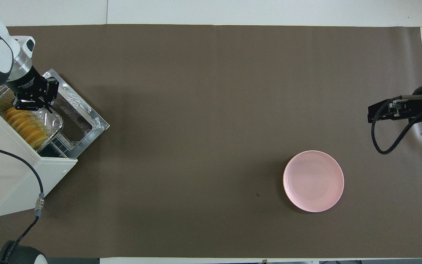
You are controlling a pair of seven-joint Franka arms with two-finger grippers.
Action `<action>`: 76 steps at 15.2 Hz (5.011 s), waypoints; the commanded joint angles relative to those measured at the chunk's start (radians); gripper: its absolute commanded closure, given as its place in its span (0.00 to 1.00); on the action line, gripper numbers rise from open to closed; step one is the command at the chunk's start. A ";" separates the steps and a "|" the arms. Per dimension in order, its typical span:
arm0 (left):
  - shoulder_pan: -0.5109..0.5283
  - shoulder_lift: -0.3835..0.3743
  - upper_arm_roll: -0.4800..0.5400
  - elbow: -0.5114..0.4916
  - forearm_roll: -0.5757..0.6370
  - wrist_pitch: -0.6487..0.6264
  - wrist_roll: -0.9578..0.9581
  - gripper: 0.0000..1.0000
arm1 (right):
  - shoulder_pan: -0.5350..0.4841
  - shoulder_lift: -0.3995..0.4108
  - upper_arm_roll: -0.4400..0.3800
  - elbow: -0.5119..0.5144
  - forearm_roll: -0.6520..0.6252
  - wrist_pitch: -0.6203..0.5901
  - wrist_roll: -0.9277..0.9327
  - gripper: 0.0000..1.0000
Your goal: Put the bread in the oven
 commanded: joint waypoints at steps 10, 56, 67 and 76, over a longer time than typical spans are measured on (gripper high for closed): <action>-0.025 -0.072 0.005 -0.135 0.092 0.044 0.001 1.00 | -0.010 -0.020 0.008 -0.016 -0.009 -0.008 -0.019 0.00; 0.152 -0.541 -0.284 -0.248 0.193 -0.109 0.663 0.00 | -0.010 -0.020 0.008 -0.018 -0.009 -0.008 -0.019 0.00; 0.241 -0.652 -0.359 -0.313 0.199 -0.039 0.828 0.00 | -0.010 -0.020 0.008 -0.016 -0.009 -0.008 -0.019 0.00; 0.259 -0.624 -0.368 -0.302 0.167 0.022 0.844 0.00 | -0.010 -0.020 0.008 -0.016 -0.009 -0.008 -0.019 0.00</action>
